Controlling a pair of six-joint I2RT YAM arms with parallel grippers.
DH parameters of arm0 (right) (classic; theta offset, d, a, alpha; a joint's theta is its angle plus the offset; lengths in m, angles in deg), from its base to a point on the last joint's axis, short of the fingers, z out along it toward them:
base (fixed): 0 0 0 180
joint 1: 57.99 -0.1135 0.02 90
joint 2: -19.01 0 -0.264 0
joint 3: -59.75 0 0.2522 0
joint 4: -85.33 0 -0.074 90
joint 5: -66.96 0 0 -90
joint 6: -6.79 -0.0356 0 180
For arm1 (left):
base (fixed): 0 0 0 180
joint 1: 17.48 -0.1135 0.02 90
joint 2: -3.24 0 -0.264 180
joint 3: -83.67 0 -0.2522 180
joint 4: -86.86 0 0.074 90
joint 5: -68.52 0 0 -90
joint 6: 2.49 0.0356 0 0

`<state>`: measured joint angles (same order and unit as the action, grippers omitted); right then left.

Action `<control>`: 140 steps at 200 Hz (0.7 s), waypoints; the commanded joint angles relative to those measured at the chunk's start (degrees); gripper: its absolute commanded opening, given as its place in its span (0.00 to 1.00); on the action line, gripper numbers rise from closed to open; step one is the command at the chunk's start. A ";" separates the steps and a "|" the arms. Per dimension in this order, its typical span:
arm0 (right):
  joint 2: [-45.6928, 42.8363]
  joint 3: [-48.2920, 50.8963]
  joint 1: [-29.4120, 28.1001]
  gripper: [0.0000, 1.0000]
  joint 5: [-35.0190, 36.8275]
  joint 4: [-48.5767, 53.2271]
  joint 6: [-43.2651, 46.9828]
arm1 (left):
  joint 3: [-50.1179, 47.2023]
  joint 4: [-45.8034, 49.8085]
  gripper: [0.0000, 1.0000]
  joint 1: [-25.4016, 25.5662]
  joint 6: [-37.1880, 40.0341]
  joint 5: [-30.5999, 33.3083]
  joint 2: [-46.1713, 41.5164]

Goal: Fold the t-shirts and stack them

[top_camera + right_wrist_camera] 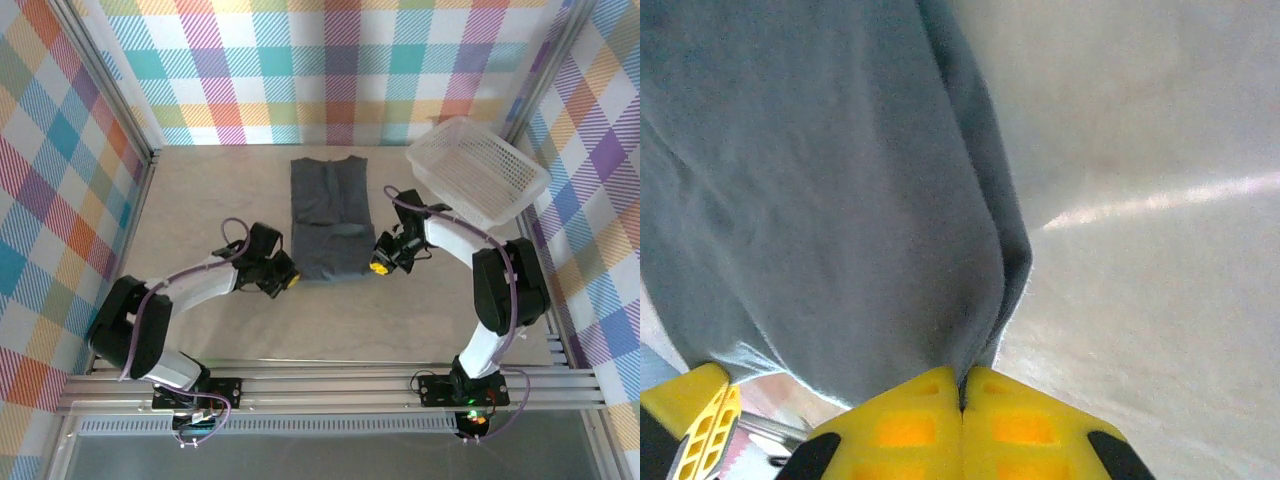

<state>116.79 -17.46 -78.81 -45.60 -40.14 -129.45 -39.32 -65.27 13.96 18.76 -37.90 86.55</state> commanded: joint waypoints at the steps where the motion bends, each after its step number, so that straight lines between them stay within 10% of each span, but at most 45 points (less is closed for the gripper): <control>1: -7.42 4.90 -3.14 0.00 0.12 5.14 -0.12 | -5.36 5.64 0.00 2.61 0.12 -2.19 -8.91; 82: -22.24 1.13 -8.62 0.00 -0.18 21.77 -1.92 | -3.34 19.11 0.00 6.09 0.82 -0.85 -35.01; 140: -11.91 -19.42 -6.96 0.00 1.62 27.82 -0.29 | 6.69 15.72 0.00 5.51 -0.29 7.90 -31.44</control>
<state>98.95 -28.62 -87.07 -45.08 -17.45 -130.54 -38.30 -47.83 19.62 18.38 -35.24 51.41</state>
